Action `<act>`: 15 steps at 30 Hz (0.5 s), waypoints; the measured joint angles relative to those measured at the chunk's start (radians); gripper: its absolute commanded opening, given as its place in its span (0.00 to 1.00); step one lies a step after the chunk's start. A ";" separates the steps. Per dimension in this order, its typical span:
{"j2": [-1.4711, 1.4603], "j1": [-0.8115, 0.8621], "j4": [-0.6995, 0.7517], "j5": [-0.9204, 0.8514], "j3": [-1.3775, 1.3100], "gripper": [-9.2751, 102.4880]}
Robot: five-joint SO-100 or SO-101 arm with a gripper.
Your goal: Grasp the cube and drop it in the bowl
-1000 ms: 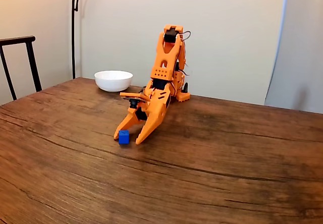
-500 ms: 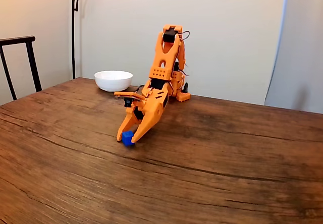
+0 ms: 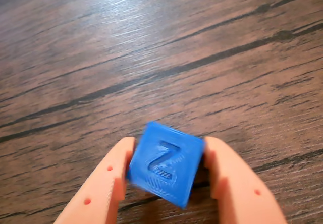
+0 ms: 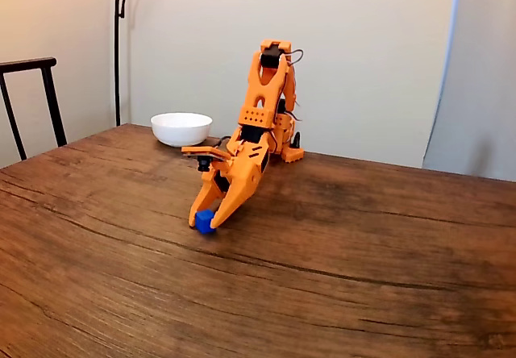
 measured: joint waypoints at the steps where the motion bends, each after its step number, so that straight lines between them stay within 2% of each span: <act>1: -0.002 0.000 0.000 0.000 0.000 0.16; 15: -0.005 -0.002 0.000 0.000 0.000 0.14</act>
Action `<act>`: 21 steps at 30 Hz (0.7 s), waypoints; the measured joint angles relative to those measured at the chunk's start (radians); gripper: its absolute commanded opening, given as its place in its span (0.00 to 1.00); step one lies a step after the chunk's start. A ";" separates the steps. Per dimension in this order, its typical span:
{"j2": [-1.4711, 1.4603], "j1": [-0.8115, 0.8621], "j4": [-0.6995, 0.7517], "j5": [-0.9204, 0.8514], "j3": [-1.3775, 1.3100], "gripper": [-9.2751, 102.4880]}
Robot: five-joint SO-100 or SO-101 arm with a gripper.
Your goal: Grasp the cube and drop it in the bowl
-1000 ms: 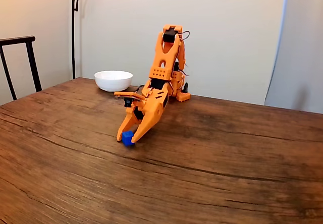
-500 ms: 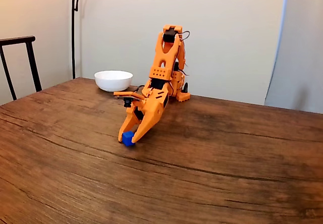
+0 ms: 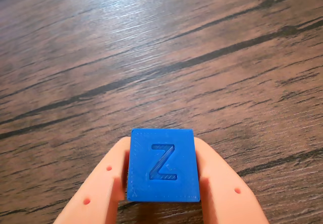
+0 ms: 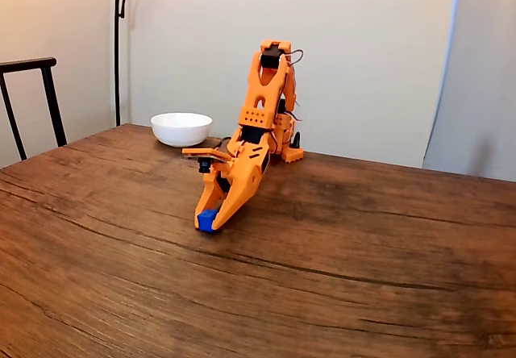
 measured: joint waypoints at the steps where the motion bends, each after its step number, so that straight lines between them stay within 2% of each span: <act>1: 0.000 0.000 0.000 0.005 0.000 0.14; 11: -0.005 -0.003 0.014 0.150 -0.072 0.14; 21: 0.302 0.060 0.026 0.347 0.080 0.14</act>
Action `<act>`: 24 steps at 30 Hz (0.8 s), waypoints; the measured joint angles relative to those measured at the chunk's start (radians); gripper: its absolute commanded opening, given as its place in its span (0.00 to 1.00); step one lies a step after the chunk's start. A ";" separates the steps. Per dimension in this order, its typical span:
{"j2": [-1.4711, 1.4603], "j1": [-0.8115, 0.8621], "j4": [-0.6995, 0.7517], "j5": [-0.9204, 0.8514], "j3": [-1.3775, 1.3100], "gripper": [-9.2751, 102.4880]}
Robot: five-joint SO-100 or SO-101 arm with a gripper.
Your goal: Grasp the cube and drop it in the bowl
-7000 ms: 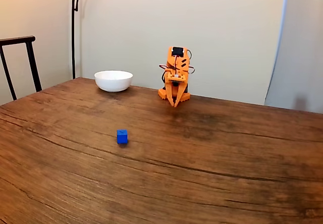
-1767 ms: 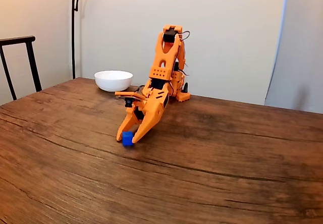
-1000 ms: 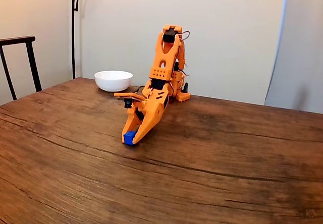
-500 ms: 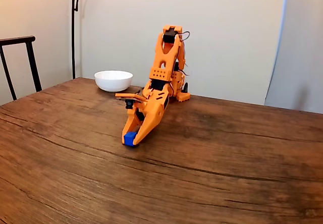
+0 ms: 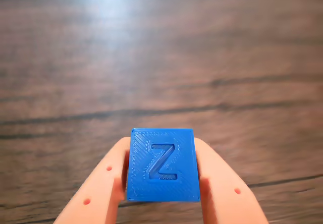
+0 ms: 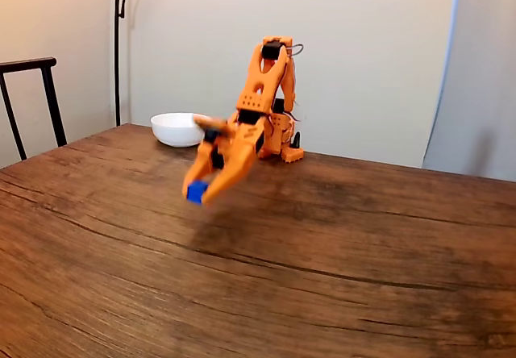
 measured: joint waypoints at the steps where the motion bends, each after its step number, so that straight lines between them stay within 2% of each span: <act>1: 0.043 0.008 0.021 0.014 0.008 0.14; 3: 0.124 0.028 0.089 0.040 0.008 0.14; 12: 0.568 0.143 0.555 0.153 0.009 0.14; 18: 0.841 0.216 0.862 0.167 0.011 0.14; 24: 1.055 0.301 1.069 0.192 0.023 0.14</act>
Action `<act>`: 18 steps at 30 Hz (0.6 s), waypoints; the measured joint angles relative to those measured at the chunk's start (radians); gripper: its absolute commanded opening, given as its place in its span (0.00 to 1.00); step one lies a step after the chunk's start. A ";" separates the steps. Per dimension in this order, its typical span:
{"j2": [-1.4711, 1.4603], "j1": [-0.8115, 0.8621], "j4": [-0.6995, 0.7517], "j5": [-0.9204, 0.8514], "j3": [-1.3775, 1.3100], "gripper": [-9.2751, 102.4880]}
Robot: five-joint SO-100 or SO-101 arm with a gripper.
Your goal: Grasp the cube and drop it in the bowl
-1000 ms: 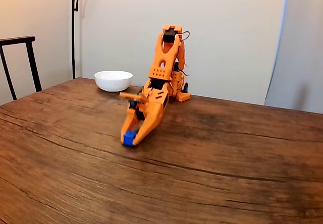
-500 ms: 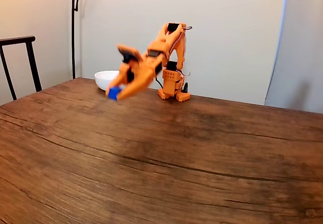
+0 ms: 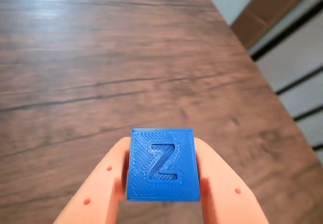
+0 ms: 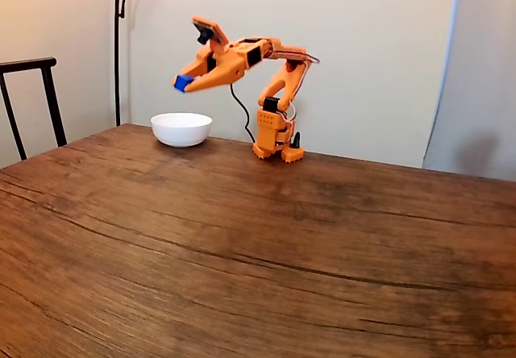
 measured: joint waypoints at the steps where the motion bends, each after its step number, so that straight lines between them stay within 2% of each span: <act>1: 0.029 0.015 0.032 0.002 0.002 0.14; 11: 0.310 0.290 0.359 0.006 0.002 0.14; 18: 0.436 0.497 0.525 0.006 0.002 0.14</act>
